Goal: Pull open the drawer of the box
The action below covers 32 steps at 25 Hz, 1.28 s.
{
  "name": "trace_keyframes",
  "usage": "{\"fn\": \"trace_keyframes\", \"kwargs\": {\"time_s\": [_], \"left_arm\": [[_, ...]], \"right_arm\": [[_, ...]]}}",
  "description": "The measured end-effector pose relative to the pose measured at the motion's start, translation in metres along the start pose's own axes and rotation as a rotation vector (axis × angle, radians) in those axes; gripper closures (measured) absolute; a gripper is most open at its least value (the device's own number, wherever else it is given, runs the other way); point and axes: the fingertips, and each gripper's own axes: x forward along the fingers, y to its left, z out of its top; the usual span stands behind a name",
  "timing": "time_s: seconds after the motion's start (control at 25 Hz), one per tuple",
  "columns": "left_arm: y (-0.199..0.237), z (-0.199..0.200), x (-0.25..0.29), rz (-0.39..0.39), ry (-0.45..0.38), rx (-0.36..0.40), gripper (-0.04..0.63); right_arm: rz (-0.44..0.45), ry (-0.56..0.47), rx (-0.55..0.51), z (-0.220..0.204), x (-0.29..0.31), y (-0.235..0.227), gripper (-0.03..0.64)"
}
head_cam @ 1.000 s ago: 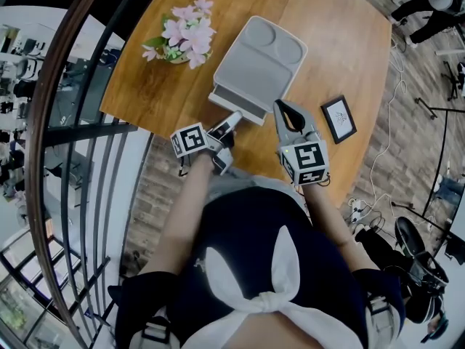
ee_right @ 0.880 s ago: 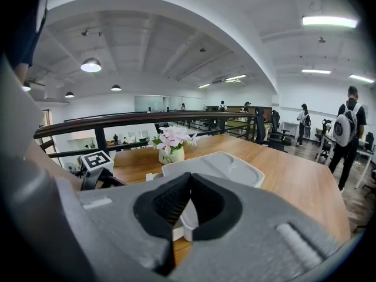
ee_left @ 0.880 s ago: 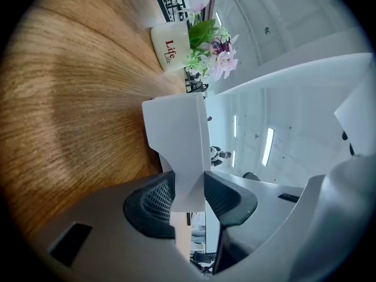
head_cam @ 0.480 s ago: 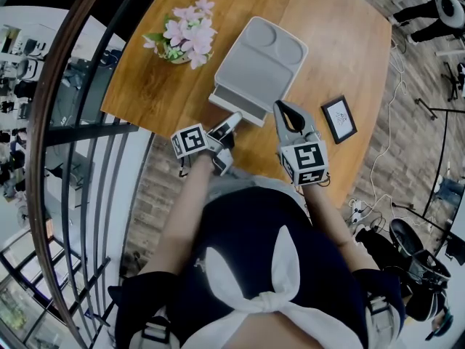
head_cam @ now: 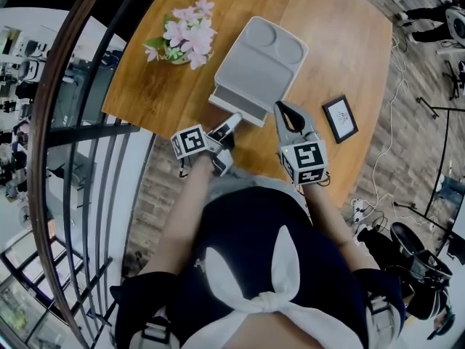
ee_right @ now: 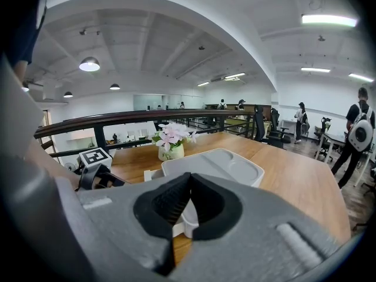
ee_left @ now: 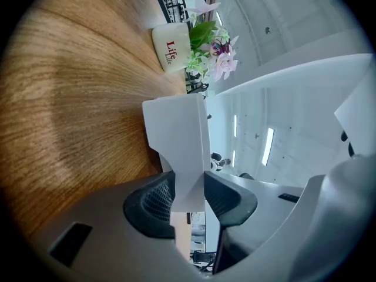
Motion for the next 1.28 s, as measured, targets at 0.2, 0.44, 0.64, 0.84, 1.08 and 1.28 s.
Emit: {"fn": "trace_keyframes", "kwargs": {"time_s": [0.2,0.44,0.64,0.84,1.08,1.28], "left_arm": [[-0.001,-0.002,-0.003,-0.001,0.0,-0.015,0.43],[-0.002,-0.002,-0.004,-0.01,-0.002,-0.031,0.43],[-0.001,-0.003,-0.009,-0.005,-0.001,-0.011,0.43],[0.002,-0.003,-0.015,0.002,-0.001,0.006,0.43],[0.002,-0.006,-0.019,-0.005,-0.005,-0.003,0.43],[-0.001,-0.01,-0.023,-0.017,-0.012,-0.029,0.43]], "right_arm": [[0.004,0.001,-0.002,0.0,0.001,0.0,0.618],[0.007,0.006,-0.008,-0.001,0.002,-0.001,0.618],[0.006,0.012,-0.013,-0.003,-0.001,-0.002,0.618],[0.006,0.012,-0.016,-0.005,-0.002,0.0,0.618],[0.011,0.009,-0.023,-0.005,-0.003,0.005,0.618],[0.015,0.008,-0.03,-0.005,-0.005,0.009,0.618]]}}
